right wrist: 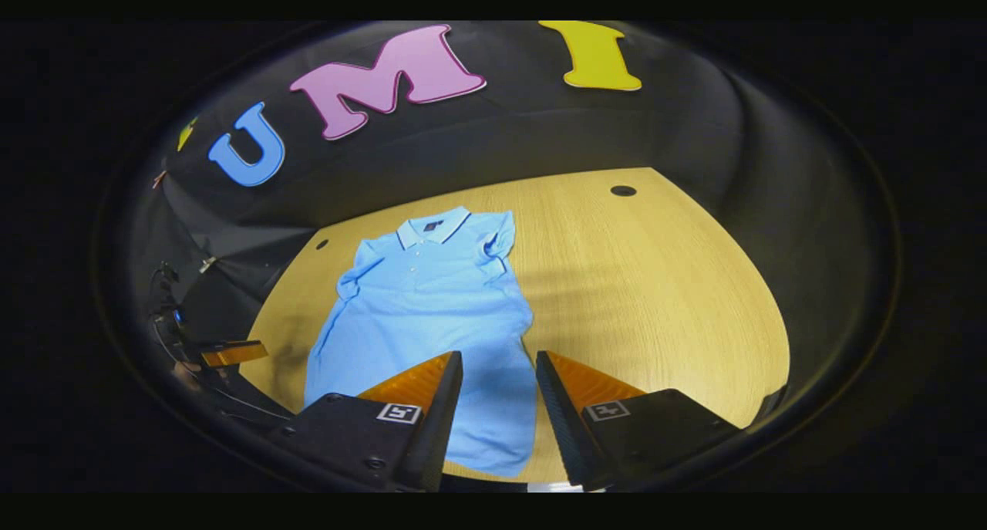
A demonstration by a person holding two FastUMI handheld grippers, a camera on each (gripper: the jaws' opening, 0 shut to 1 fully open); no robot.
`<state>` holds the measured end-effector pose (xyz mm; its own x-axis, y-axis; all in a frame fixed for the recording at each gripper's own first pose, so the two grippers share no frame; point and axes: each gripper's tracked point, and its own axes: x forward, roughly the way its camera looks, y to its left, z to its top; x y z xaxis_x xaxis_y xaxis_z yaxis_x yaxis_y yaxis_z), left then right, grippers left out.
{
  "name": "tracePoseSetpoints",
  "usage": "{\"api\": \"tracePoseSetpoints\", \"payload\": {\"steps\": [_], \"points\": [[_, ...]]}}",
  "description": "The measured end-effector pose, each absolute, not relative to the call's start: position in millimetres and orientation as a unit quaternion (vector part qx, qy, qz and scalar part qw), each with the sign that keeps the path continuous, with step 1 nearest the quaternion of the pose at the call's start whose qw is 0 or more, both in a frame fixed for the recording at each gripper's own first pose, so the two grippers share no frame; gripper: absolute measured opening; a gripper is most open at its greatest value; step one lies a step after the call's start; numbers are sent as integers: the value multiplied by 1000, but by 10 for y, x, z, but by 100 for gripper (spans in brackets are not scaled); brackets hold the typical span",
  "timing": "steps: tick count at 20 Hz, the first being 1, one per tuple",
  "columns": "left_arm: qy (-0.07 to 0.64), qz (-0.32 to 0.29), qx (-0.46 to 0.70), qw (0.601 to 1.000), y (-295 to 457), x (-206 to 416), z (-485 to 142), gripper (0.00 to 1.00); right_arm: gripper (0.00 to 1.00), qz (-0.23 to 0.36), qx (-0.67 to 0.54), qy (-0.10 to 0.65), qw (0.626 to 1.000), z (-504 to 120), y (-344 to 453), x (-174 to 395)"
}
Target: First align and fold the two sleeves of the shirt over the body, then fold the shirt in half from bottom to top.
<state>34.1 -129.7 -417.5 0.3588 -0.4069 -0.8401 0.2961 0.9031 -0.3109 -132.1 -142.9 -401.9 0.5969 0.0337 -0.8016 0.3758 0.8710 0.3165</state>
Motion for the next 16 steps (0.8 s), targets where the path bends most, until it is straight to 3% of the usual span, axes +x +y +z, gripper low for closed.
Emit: {"api": "tracePoseSetpoints", "payload": {"steps": [1,2,4,5,6,9,10,11,13,14,15,16], "points": [[533,-211,-63,817,-1290,192,-4216,96,53,-98,233,440,862,-4033,-1373,-1414],[540,-210,-68,812,-1282,59,-4245,97,63,-97,233,445,859,-4064,-1314,-1500],[552,-212,-69,804,-1300,-199,-4310,97,63,-102,242,457,850,-4151,-1214,-1743],[558,-216,-69,798,-1332,-322,-4334,96,55,-104,246,464,844,-4200,-1163,-1856],[564,-222,-70,793,-1377,-437,-4342,96,64,-106,249,472,839,-4258,-1123,-1957],[578,-222,-57,783,-1428,-649,-4453,97,67,-114,250,501,821,-4446,-1040,-2297],[584,-215,-54,781,-1420,-697,-4495,97,60,-117,254,515,810,-4509,-1001,-2409],[591,-208,-54,778,-1429,-748,-4526,97,72,-122,258,525,802,-4581,-975,-2508],[607,-197,-57,768,-1460,-856,-4604,97,73,-125,274,541,786,-4672,-882,-2640],[611,-193,-57,765,-1467,-887,-4630,97,65,-122,284,543,781,-4708,-817,-2660],[616,-190,-55,762,-1462,-923,-4655,97,75,-118,293,546,776,-4735,-750,-2672],[621,-185,-53,760,-1458,-946,-4688,97,75,-115,298,553,769,-4775,-705,-2705]]}}
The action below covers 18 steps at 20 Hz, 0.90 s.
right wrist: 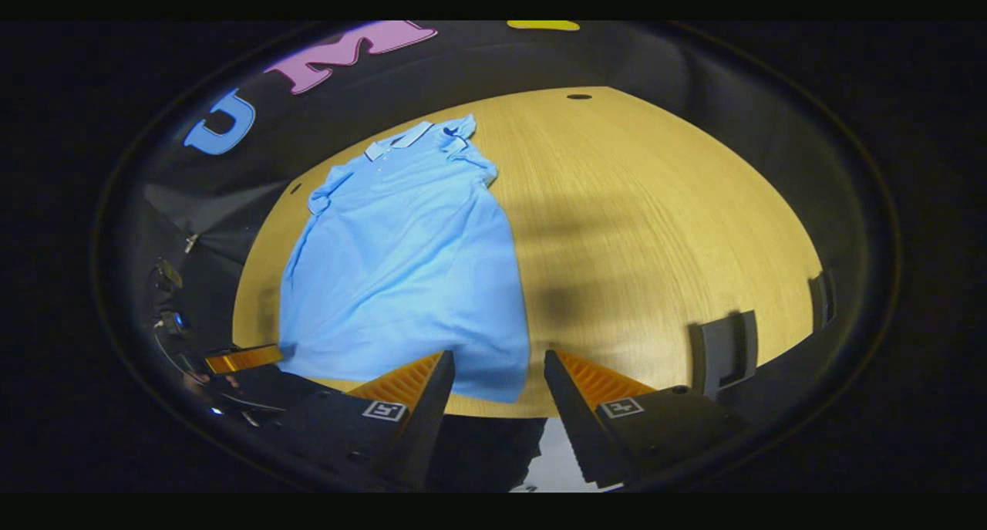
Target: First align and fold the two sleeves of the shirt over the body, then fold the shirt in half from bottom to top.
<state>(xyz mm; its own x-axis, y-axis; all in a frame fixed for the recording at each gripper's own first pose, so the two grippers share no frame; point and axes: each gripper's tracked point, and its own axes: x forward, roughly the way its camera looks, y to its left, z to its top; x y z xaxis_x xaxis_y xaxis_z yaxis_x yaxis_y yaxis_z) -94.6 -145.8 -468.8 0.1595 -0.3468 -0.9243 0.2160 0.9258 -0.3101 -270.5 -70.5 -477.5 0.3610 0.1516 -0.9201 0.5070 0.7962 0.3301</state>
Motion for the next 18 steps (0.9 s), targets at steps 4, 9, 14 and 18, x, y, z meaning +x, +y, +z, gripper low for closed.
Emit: {"api": "tracePoseSetpoints", "payload": {"steps": [4,9,14,18], "points": [[628,-179,-42,756,-1436,-951,-4709,96,75,-115,290,572,759,-4869,-654,-2717],[638,-167,29,751,-1385,-1010,-4784,92,71,-133,257,616,732,-4997,-668,-2769],[585,-220,146,767,-1583,-1078,-4826,90,48,-127,190,647,727,-5033,-666,-2826],[580,-233,123,771,-1606,-1006,-4841,61,40,-111,178,652,729,-5031,-673,-2807]]}}
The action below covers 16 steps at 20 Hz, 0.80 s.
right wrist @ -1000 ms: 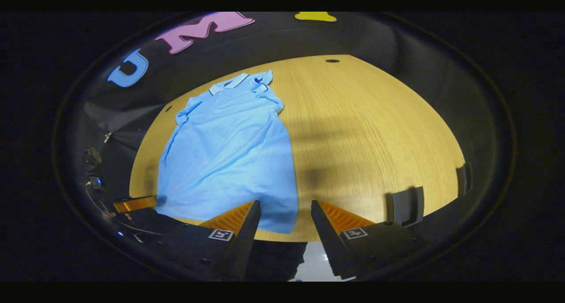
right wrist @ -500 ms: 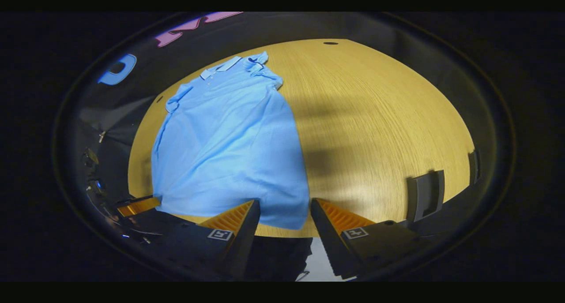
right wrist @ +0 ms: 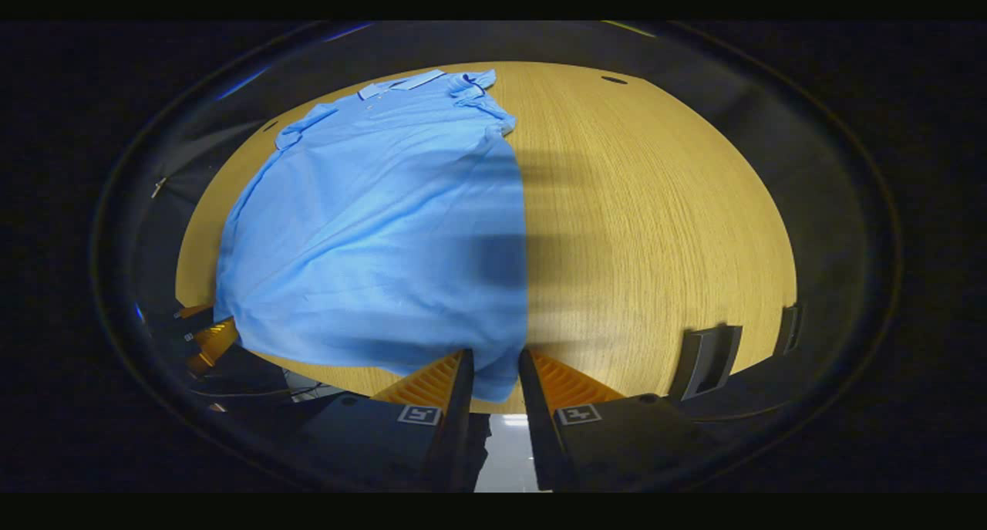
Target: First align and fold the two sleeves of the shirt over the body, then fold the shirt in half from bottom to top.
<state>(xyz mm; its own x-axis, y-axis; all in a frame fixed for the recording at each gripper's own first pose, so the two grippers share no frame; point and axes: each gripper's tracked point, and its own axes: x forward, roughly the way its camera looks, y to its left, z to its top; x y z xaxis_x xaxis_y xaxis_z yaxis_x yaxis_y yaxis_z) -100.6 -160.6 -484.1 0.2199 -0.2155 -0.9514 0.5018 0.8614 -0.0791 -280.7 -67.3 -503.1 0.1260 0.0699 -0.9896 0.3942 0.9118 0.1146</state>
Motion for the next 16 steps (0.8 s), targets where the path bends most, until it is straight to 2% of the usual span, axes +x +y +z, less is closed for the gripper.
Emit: {"api": "tracePoseSetpoints", "payload": {"steps": [1,2,3,5,6,8,10,11,12,13,14,15,16], "points": [[585,-229,97,772,-1611,-978,-4839,48,21,-130,217,637,728,-5003,-623,-2763],[594,-219,66,771,-1615,-965,-4841,20,2,-136,242,628,727,-5034,-601,-2743],[606,-211,37,766,-1600,-964,-4838,14,1,-134,264,622,725,-5040,-564,-2721],[618,-203,-36,759,-1639,-922,-4794,12,5,-129,310,594,731,-5021,-508,-2649],[627,-194,-71,751,-1645,-918,-4794,6,5,-122,335,584,730,-5009,-467,-2621],[632,-182,-113,745,-1624,-908,-4787,7,5,-117,381,560,727,-5007,-435,-2580],[634,-181,-118,742,-1589,-911,-4752,6,5,-104,397,544,732,-4994,-430,-2545],[629,-188,-119,745,-1598,-880,-4709,6,0,-87,412,528,738,-4922,-402,-2478],[623,-197,-117,748,-1611,-859,-4655,6,0,-78,423,511,744,-4846,-397,-2404],[615,-207,-114,753,-1610,-825,-4593,6,5,-70,425,498,753,-4776,-411,-2333],[605,-216,-112,758,-1629,-763,-4516,6,5,-63,423,485,763,-4700,-447,-2273],[595,-225,-112,763,-1650,-693,-4437,6,0,-58,421,474,771,-4620,-491,-2197],[584,-235,-114,768,-1679,-608,-4344,6,5,-50,421,461,780,-4529,-506,-2108]]}}
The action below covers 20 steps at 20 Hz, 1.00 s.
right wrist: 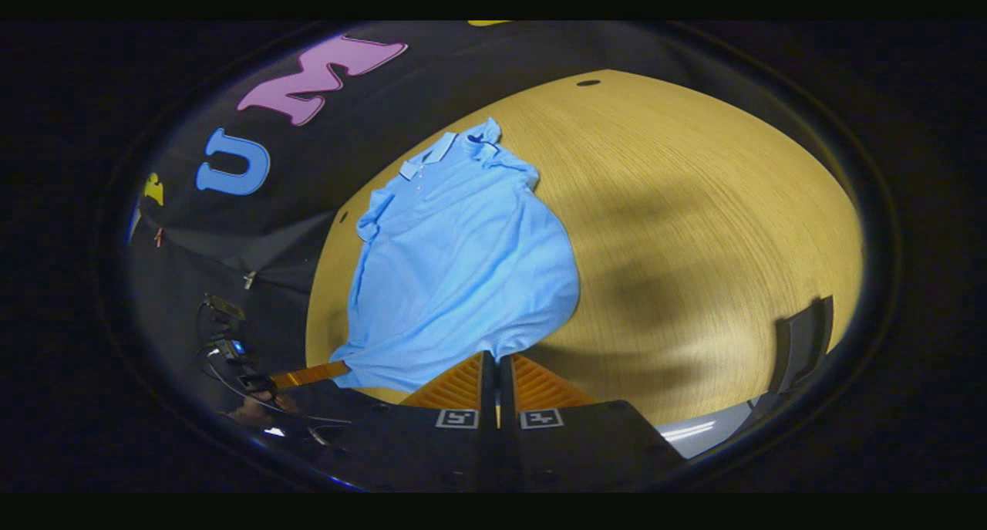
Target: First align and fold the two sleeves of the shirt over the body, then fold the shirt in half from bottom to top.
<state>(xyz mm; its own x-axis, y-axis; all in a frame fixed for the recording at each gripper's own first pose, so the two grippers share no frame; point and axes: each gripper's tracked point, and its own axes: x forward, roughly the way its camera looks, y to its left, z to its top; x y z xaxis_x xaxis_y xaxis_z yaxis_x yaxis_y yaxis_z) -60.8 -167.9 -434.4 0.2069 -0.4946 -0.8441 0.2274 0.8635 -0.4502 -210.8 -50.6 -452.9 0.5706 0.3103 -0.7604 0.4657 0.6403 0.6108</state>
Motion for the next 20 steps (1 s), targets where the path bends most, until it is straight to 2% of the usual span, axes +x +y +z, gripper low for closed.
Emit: {"api": "tracePoseSetpoints", "payload": {"steps": [3,5,10,11,14,15,16,17,19,20], "points": [[543,-263,-107,791,-1744,-310,-4052,6,0,-20,402,420,813,-4263,-597,-1831],[517,-277,-101,804,-1787,-106,-3885,6,5,-3,392,398,830,-4107,-615,-1677],[485,-289,-96,820,-1894,314,-3626,6,5,19,372,355,858,-3837,-705,-1277],[480,-292,-95,822,-1917,405,-3589,6,10,21,368,346,863,-3784,-733,-1175],[461,-299,-87,831,-2026,781,-3435,6,5,25,338,326,882,-3593,-902,-868],[451,-303,-81,836,-2068,951,-3373,6,11,26,326,318,890,-3507,-986,-721],[441,-305,-78,841,-2110,1110,-3303,6,5,27,316,312,896,-3453,-1056,-577],[430,-306,-78,846,-2166,1292,-3248,6,11,26,302,303,903,-3391,-1151,-407],[413,-304,-90,854,-2302,1692,-3184,6,0,21,288,285,914,-3263,-1350,10],[409,-297,-91,858,-2340,1913,-3194,6,0,18,284,279,917,-3236,-1439,194]]}}
